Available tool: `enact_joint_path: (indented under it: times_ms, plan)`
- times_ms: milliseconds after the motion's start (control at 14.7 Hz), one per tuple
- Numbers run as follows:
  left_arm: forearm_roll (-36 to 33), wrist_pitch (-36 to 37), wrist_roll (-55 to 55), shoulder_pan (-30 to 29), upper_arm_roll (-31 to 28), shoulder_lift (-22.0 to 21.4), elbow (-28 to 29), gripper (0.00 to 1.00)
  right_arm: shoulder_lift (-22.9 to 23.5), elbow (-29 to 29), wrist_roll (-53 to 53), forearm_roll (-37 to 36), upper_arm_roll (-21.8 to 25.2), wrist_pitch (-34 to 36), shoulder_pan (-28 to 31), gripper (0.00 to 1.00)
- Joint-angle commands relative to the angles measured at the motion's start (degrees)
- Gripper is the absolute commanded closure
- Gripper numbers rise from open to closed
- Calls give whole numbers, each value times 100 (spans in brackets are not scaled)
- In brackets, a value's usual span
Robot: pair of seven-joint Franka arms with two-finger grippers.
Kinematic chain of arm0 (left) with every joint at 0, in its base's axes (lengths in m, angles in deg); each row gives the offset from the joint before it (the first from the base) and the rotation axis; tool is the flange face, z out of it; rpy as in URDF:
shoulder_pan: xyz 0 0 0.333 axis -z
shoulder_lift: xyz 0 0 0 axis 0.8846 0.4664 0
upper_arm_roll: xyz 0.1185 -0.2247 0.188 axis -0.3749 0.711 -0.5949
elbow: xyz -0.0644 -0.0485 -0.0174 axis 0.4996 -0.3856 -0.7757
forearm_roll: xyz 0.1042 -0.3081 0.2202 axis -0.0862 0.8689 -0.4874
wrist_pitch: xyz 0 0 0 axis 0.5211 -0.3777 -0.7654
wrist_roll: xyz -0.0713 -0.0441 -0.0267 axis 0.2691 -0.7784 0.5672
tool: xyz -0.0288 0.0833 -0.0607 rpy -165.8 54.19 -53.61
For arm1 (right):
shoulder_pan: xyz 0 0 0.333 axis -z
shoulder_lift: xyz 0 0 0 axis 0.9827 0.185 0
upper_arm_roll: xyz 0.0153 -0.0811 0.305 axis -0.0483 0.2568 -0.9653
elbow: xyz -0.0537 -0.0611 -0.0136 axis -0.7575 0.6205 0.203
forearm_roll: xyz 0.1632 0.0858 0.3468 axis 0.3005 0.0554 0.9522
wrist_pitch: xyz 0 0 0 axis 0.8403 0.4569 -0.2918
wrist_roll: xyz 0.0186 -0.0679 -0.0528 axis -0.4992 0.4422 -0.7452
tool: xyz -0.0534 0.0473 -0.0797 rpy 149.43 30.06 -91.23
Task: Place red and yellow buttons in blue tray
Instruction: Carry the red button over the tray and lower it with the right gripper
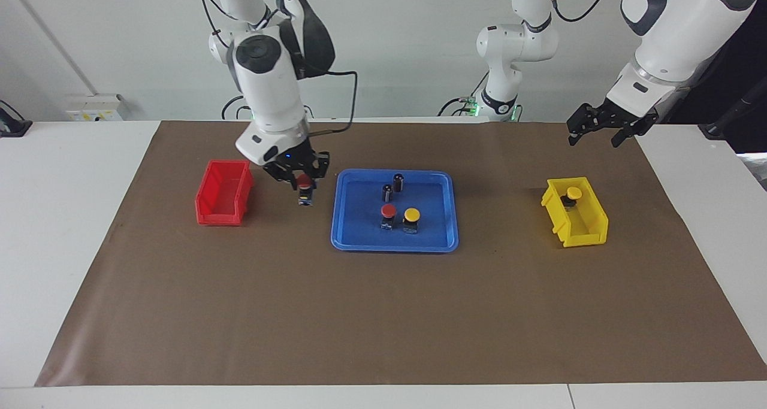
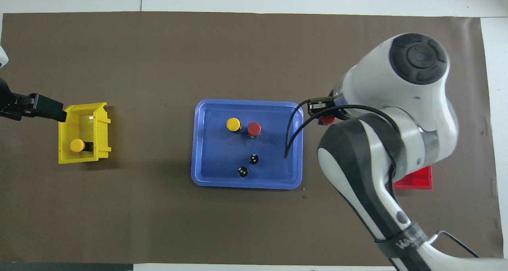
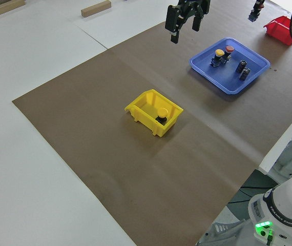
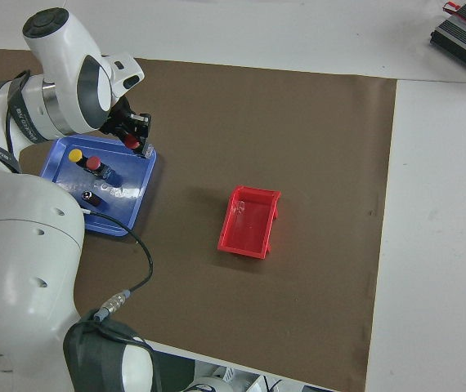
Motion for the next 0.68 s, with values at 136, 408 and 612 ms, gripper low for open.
enact_joint_path:
  times_ms: [136,408,612]
  plan:
    - [-41,3,-188,-212,35,-79,88,0,714,109,322,202,25,-421,-253,81]
    - [-50,3,-268,-230,18,-97,114,0,503,-576,331,326,16,-911,-394,78]
    - [-50,3,-417,-309,18,-97,105,0,406,-1000,323,352,16,-1370,-438,76]
